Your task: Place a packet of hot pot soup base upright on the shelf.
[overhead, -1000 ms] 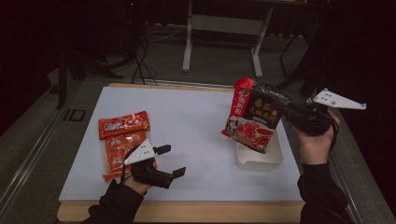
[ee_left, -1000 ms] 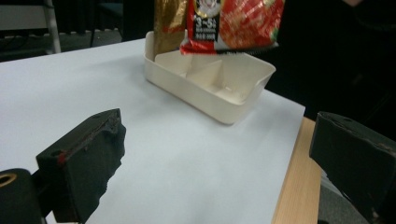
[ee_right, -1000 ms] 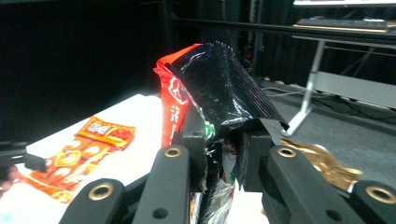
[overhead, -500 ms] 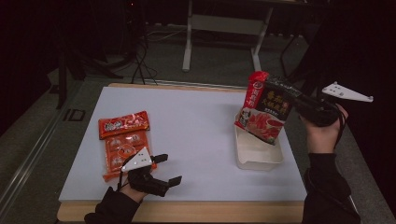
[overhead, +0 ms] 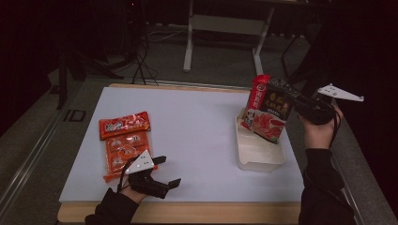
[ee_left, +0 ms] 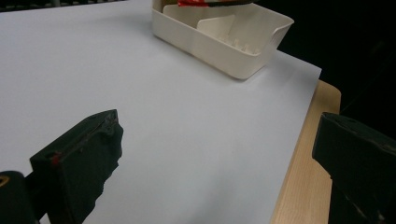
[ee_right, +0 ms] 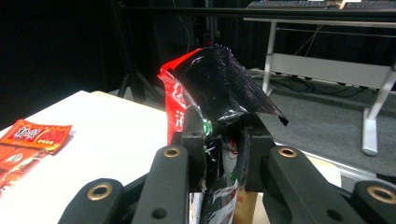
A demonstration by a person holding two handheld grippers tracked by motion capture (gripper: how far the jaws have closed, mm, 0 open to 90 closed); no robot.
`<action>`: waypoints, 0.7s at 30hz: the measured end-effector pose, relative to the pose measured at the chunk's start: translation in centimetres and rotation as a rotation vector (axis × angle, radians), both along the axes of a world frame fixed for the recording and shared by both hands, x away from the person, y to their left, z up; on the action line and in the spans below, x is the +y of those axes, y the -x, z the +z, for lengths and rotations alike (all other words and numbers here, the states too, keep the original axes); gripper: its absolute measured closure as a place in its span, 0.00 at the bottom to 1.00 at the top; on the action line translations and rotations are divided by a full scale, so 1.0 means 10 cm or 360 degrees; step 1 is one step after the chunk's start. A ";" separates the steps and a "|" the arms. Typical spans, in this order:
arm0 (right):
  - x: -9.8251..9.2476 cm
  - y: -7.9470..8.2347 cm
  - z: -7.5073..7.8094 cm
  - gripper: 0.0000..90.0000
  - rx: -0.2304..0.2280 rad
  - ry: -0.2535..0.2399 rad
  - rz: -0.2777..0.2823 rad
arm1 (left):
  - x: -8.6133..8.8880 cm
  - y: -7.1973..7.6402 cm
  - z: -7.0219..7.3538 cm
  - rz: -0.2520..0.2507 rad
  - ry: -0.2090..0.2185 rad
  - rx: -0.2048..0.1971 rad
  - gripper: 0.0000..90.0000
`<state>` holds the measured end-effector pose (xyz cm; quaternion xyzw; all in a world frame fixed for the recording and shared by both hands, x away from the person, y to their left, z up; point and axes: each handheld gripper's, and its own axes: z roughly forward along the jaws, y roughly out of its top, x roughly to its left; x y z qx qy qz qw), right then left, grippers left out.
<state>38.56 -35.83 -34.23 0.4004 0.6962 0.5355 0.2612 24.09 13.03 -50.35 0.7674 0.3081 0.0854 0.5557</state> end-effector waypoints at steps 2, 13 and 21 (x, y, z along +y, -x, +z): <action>0.00 -0.05 -0.02 0.85 0.0000 0.0010 0.0016 | -0.01 0.00 0.00 -0.0004 -0.0001 -0.0004 0.02; 0.13 -0.26 -0.20 0.84 -0.0015 0.0149 0.0093 | -0.01 0.01 -0.02 -0.0009 0.0020 0.0003 0.02; 0.19 -0.32 -0.31 0.83 0.0017 0.0092 0.0225 | -0.01 0.01 -0.04 -0.0008 0.0021 0.0004 0.02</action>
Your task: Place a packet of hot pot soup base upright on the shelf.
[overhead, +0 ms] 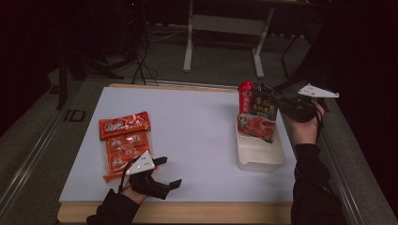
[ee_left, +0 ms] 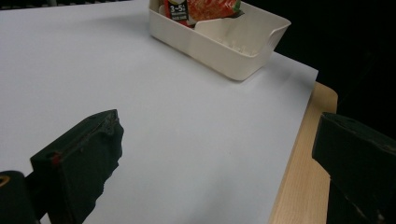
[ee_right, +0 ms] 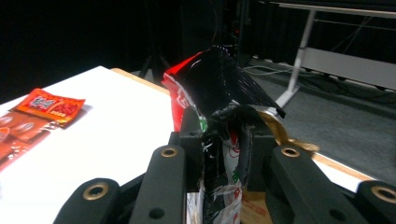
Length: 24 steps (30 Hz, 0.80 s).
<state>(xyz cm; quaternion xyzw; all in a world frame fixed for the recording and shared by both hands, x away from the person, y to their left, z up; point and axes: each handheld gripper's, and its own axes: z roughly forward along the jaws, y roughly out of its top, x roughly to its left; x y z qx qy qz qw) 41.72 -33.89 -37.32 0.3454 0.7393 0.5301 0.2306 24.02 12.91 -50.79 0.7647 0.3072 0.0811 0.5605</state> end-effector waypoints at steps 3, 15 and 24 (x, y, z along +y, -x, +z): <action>0.04 -0.01 -0.01 0.82 -0.0004 0.0018 0.0053 | -0.01 0.01 0.00 -0.0009 0.0003 -0.0007 0.02; -0.06 0.01 -0.18 0.80 0.0024 -0.0081 0.0085 | 0.01 0.00 -0.01 -0.0005 0.0009 0.0005 0.02; -0.08 0.06 -0.19 0.76 0.0067 -0.0110 0.0061 | 0.00 -0.01 -0.02 -0.0008 0.0005 0.0016 0.02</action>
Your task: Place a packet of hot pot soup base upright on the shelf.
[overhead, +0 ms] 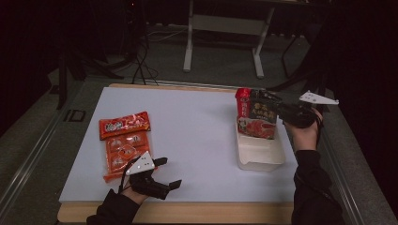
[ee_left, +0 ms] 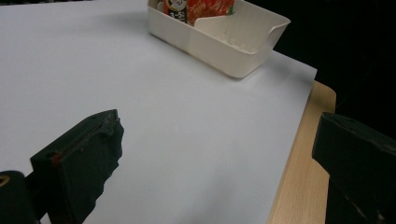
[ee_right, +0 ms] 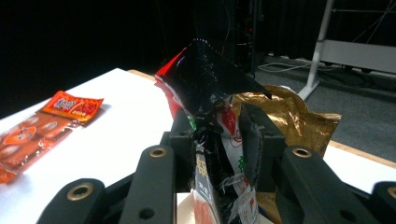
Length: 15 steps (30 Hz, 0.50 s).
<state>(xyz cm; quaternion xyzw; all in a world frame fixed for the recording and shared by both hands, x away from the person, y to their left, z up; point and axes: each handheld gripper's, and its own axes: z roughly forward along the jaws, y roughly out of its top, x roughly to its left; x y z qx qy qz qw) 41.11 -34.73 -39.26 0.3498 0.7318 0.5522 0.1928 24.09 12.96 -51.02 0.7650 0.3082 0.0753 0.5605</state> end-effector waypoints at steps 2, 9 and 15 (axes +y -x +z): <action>0.00 0.01 -0.01 0.76 -0.0003 -0.0003 0.0001 | 0.00 0.00 0.00 -0.0001 0.0004 0.0004 0.02; -0.05 0.03 -0.10 0.75 0.0018 -0.0007 -0.0022 | 0.01 0.00 0.00 -0.0002 0.0009 0.0014 0.02; -0.15 0.05 -0.20 0.61 0.0102 -0.0055 -0.0103 | 0.00 -0.01 -0.01 -0.0002 0.0002 0.0021 0.02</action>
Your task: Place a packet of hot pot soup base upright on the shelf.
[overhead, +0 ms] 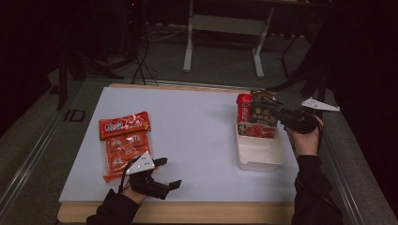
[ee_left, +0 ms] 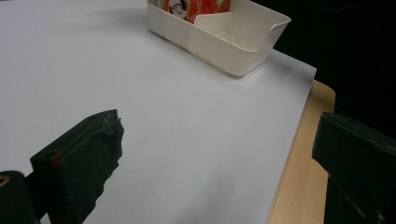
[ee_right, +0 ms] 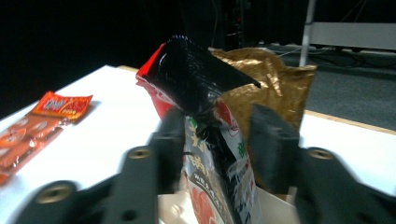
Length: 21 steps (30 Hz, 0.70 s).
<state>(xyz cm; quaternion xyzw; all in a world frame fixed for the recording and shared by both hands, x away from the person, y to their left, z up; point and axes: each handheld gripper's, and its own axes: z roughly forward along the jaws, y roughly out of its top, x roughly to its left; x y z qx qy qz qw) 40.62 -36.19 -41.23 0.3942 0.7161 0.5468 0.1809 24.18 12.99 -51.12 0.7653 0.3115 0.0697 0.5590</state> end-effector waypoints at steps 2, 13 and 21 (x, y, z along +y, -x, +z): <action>-0.02 0.04 0.04 0.53 -0.0023 0.0007 -0.0030 | -0.01 0.00 0.00 -0.0003 -0.0002 -0.0002 0.02; 0.00 0.31 0.39 0.40 -0.0151 0.0001 -0.0058 | 0.00 -0.03 -0.02 0.0017 -0.0027 -0.0045 0.02; 0.22 0.52 0.48 0.15 -0.0210 -0.0039 0.0006 | 0.03 -0.01 0.05 0.0043 -0.0039 0.0014 0.05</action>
